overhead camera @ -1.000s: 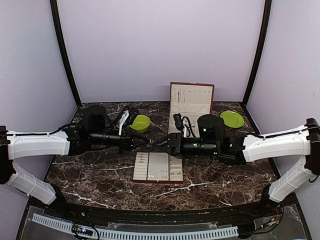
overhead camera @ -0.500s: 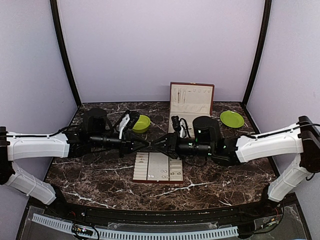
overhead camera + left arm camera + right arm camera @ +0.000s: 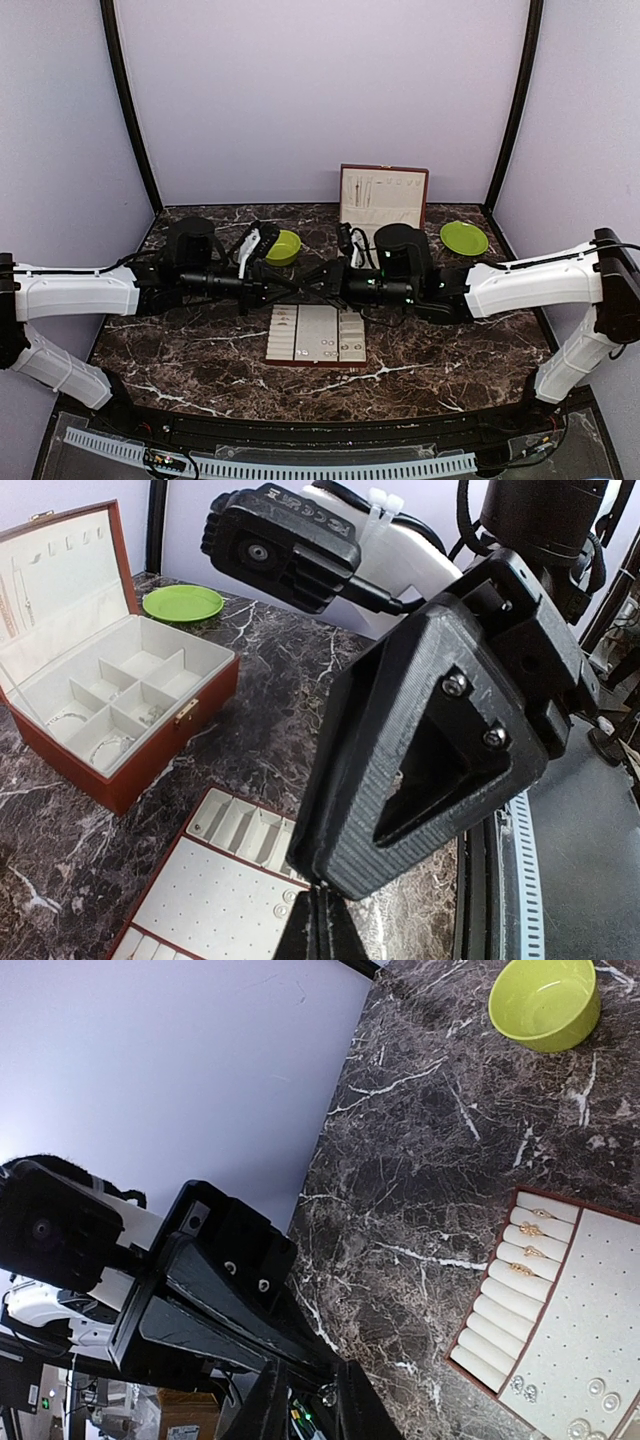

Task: Organize the mixed jewelry
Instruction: Pass from the left arm to the right

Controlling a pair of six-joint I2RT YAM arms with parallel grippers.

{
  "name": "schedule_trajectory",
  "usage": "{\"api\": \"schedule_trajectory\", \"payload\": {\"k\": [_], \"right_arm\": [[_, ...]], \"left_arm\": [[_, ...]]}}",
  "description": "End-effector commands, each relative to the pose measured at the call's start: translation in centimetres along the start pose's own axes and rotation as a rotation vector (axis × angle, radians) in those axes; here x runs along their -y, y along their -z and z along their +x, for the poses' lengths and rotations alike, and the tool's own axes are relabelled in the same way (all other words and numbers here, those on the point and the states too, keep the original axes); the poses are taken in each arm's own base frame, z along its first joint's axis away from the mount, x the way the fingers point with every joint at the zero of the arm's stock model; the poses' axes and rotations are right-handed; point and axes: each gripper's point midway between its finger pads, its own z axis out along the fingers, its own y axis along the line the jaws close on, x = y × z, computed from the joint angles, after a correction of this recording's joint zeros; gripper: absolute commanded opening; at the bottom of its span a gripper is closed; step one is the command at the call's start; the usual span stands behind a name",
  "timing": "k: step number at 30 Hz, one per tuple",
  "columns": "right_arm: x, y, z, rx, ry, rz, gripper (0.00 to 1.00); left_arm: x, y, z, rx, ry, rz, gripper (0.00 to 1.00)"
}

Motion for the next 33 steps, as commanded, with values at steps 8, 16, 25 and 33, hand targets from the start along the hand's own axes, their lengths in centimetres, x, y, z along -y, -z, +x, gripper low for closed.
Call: {"api": "schedule_trajectory", "payload": {"k": [8, 16, 25, 33], "right_arm": [[0.5, -0.1, 0.7, 0.014, 0.099, 0.094, 0.19], [1.6, -0.4, 0.9, 0.018, 0.176, 0.205, 0.17], [2.5, -0.4, 0.9, 0.022, 0.215, 0.275, 0.15], [2.1, -0.9, 1.0, 0.014, 0.237, 0.263, 0.15]], "left_arm": [[-0.4, -1.0, 0.0, -0.018, 0.088, 0.001, 0.0], [-0.3, -1.1, 0.2, -0.023, 0.105, 0.008, 0.0], [-0.4, -1.1, 0.1, -0.019, 0.108, 0.007, 0.0], [-0.3, -1.1, 0.2, -0.023, 0.11, 0.015, 0.0]]}}
